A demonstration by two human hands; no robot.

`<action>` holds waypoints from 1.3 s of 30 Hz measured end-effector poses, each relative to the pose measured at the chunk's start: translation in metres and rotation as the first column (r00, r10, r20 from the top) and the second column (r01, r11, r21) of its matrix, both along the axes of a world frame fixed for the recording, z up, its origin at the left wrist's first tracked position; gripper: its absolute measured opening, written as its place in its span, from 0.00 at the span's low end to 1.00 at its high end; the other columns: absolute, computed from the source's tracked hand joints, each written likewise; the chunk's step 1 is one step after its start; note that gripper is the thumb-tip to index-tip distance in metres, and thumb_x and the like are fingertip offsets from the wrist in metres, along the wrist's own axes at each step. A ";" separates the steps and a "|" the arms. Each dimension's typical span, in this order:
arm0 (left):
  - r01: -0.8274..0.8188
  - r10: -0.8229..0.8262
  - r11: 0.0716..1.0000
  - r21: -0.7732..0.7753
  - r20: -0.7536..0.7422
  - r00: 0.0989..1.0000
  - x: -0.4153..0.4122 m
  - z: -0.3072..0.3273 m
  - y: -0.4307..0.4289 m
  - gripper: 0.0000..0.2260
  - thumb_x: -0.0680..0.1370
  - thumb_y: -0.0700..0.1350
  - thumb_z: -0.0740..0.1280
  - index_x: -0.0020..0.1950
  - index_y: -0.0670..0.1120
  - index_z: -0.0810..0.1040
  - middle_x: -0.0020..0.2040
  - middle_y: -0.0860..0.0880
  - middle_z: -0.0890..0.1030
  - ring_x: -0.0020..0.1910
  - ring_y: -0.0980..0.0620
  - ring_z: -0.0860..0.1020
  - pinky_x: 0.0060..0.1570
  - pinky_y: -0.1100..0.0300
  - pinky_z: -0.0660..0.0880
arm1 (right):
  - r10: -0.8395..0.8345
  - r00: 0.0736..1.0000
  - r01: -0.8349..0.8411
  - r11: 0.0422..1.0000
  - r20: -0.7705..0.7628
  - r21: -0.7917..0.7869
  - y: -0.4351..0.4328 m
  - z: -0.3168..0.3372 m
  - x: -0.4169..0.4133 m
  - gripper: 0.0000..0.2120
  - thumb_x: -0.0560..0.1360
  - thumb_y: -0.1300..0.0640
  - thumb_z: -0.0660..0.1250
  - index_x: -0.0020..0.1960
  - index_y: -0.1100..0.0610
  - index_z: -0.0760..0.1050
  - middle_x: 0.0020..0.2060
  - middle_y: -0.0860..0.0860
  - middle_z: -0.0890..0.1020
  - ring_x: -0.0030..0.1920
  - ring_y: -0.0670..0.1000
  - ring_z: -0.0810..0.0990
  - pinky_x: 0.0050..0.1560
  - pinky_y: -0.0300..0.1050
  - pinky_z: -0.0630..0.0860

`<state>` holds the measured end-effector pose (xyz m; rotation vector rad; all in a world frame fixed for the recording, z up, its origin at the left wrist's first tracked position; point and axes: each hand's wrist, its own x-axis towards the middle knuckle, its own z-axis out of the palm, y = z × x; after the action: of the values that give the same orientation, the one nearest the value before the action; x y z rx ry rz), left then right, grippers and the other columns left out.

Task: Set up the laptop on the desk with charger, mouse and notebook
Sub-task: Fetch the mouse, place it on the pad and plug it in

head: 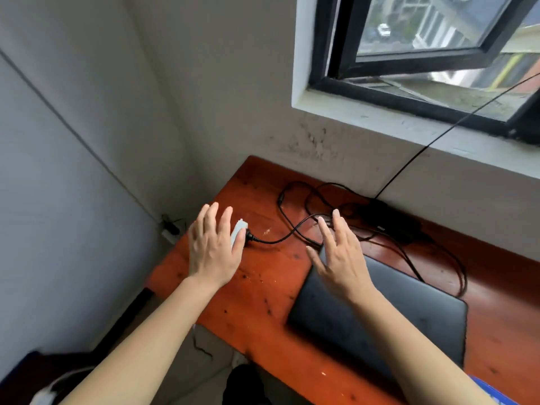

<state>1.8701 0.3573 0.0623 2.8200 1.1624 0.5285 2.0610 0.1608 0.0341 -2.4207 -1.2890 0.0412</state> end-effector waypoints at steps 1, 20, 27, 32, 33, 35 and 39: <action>-0.034 0.034 0.999 0.003 -0.002 0.999 -0.006 0.004 -0.014 0.25 0.81 0.57 0.56 0.72 0.43 0.70 0.73 0.38 0.68 0.74 0.38 0.63 0.67 0.39 0.67 | 0.023 1.000 -0.024 0.999 0.008 0.027 -0.004 0.000 -0.004 0.33 0.80 0.42 0.63 0.78 0.59 0.63 0.79 0.64 0.57 0.77 0.65 0.60 0.75 0.62 0.62; -0.865 0.871 0.423 0.270 0.142 0.470 -0.427 0.111 -0.194 0.25 0.81 0.57 0.56 0.70 0.41 0.72 0.72 0.36 0.68 0.71 0.36 0.65 0.66 0.37 0.65 | 0.826 0.560 -0.808 0.530 0.057 0.260 0.101 0.107 -0.363 0.34 0.81 0.36 0.50 0.81 0.53 0.57 0.81 0.62 0.52 0.80 0.63 0.51 0.78 0.60 0.54; -0.939 0.946 0.144 0.313 0.236 0.223 -0.617 0.110 -0.272 0.25 0.82 0.57 0.57 0.71 0.42 0.71 0.72 0.37 0.69 0.71 0.37 0.67 0.64 0.39 0.65 | 0.968 0.231 -0.950 0.204 0.094 0.237 0.095 0.130 -0.620 0.34 0.82 0.36 0.48 0.81 0.54 0.55 0.81 0.62 0.50 0.80 0.63 0.51 0.78 0.61 0.53; -0.947 0.975 -0.033 0.320 0.220 0.040 -0.754 0.122 -0.327 0.25 0.82 0.56 0.58 0.71 0.41 0.71 0.72 0.36 0.69 0.72 0.36 0.66 0.66 0.38 0.65 | 0.983 -0.028 -0.980 -0.063 0.183 0.189 0.067 0.133 -0.795 0.32 0.82 0.38 0.52 0.81 0.54 0.57 0.81 0.60 0.52 0.80 0.62 0.52 0.78 0.60 0.53; -0.952 0.975 -0.072 0.297 0.224 -0.004 -0.774 0.125 -0.337 0.25 0.82 0.57 0.57 0.72 0.41 0.71 0.72 0.36 0.69 0.72 0.36 0.65 0.65 0.38 0.65 | 0.978 -0.054 -0.980 -0.090 0.201 0.175 0.063 0.134 -0.820 0.32 0.82 0.38 0.51 0.81 0.54 0.57 0.81 0.60 0.53 0.80 0.62 0.52 0.78 0.60 0.54; -0.952 0.976 -0.141 0.272 0.200 -0.088 -0.823 0.132 -0.363 0.26 0.82 0.58 0.56 0.72 0.42 0.70 0.72 0.36 0.68 0.73 0.37 0.64 0.65 0.37 0.65 | 0.971 -0.119 -0.975 -0.154 0.209 0.159 0.050 0.137 -0.883 0.32 0.82 0.37 0.49 0.81 0.53 0.55 0.81 0.60 0.51 0.80 0.61 0.51 0.79 0.60 0.53; -0.928 0.966 -0.245 0.279 0.154 -0.208 -0.895 0.137 -0.404 0.26 0.82 0.58 0.55 0.72 0.43 0.69 0.72 0.36 0.68 0.73 0.37 0.64 0.65 0.36 0.64 | 0.953 -0.222 -0.960 -0.251 0.207 0.126 0.025 0.132 -0.973 0.33 0.83 0.34 0.45 0.82 0.50 0.49 0.81 0.58 0.46 0.81 0.59 0.45 0.79 0.58 0.47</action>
<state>0.9752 -0.0469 0.1995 1.0792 3.5122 0.4669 1.0876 0.1860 0.1662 -0.4046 -2.6792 0.2661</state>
